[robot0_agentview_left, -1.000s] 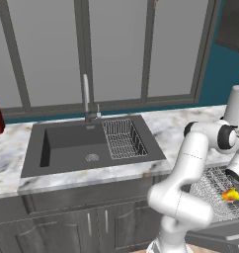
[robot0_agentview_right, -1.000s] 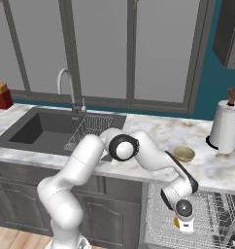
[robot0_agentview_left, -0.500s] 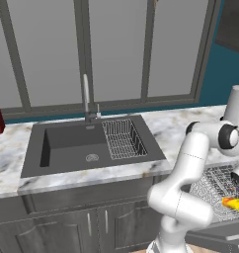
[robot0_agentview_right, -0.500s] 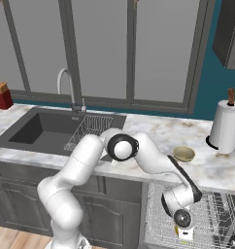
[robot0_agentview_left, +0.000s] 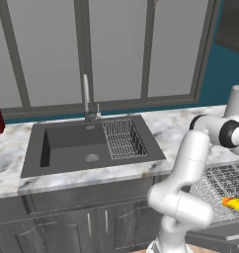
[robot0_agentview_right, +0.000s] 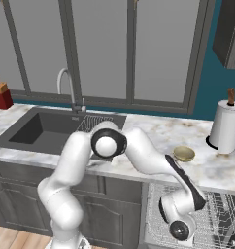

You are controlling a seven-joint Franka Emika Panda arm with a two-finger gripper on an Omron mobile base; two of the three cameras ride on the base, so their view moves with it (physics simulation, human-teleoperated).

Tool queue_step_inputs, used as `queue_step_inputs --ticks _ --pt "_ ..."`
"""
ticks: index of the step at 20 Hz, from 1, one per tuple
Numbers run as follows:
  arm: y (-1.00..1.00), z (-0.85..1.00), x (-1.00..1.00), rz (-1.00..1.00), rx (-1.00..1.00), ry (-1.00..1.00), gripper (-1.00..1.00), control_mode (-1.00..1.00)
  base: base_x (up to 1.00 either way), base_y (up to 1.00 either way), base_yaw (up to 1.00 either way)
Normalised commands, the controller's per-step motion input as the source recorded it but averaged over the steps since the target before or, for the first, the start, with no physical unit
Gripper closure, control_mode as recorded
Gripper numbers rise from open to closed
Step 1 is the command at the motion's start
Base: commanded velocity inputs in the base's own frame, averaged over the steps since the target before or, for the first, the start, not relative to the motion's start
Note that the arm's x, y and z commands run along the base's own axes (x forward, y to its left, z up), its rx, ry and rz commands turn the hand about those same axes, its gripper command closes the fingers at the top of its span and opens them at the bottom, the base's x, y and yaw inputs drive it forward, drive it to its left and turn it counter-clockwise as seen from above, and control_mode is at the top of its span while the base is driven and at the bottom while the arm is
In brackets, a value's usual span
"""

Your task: Pick up the cup and bowl from the counter, place them in the dishwasher, and close the dishwasher door.

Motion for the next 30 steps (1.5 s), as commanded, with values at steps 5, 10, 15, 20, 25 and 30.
queue_step_inputs --ticks 5,10,15,20,25,30 --pt "0.01 0.75 -0.09 -0.03 0.00 -0.01 -1.00 -1.00 0.00 0.00 0.00" --pt "0.04 0.66 0.00 -0.01 0.06 0.00 -1.00 -1.00 0.00 0.00 0.00" --pt "0.01 0.63 0.00 0.00 0.12 0.02 -1.00 -1.00 0.00 0.00 0.00" --pt "0.07 0.58 0.00 0.00 0.05 0.01 -1.00 -1.00 0.00 0.00 0.00" --pt "0.11 0.63 0.00 0.00 0.00 0.00 -1.00 -1.00 0.00 0.00 0.00" --pt "0.13 0.35 0.15 0.00 0.00 0.00 -1.00 -1.00 0.00 0.00 0.00"
